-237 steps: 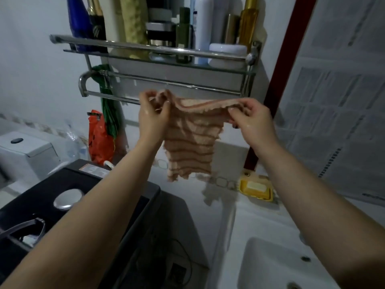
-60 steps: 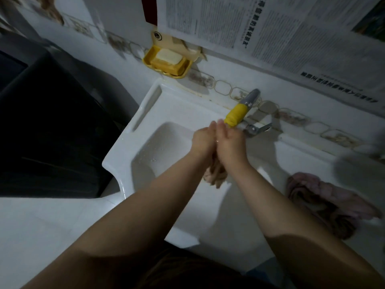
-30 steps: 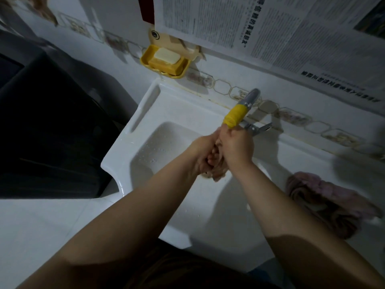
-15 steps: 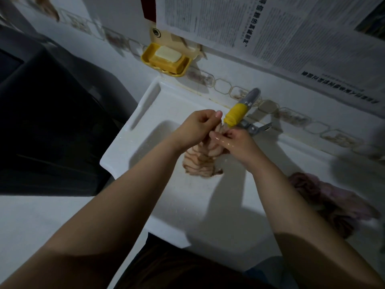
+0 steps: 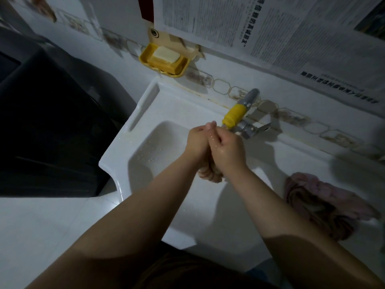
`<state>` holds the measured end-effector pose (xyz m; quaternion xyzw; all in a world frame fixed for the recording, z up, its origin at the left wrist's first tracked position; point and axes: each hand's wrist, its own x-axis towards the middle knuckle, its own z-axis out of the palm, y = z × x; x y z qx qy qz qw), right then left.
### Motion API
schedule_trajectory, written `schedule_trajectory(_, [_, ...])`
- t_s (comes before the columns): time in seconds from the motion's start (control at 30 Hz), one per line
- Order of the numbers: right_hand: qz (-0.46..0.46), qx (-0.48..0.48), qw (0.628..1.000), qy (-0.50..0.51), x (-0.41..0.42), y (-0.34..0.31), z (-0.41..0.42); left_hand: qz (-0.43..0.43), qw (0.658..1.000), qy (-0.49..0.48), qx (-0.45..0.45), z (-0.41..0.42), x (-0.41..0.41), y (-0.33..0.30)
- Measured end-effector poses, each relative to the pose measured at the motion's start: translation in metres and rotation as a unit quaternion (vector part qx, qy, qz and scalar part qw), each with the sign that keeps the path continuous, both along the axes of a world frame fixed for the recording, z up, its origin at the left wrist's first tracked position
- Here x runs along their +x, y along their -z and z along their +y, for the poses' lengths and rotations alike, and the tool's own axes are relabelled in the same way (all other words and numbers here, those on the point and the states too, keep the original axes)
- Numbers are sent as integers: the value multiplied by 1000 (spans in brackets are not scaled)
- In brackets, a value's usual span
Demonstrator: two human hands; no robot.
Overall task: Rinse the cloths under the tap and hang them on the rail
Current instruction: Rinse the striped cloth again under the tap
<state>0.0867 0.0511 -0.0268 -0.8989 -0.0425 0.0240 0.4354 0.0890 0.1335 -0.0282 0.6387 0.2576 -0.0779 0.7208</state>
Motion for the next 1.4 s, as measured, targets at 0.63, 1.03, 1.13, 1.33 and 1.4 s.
schedule_trajectory(0.63, [58, -85, 993, 62, 9, 8, 2, 131, 981, -42, -139, -7, 6, 5])
schedule_trajectory(1.03, [206, 4, 970, -126, 36, 2, -42, -19, 979, 204, 28, 51, 11, 10])
schedule_trajectory(1.13, [163, 63, 983, -62, 38, -1, -42, -33, 944, 300, 135, 56, 9, 9])
schedule_trajectory(1.33, [148, 163, 971, 94, 44, -12, -40, -28, 988, 147, -20, 49, 3, 34])
schedule_trajectory(1.4, [138, 161, 975, 73, 28, -12, -24, 6, 998, 49, -37, 36, 5, 26])
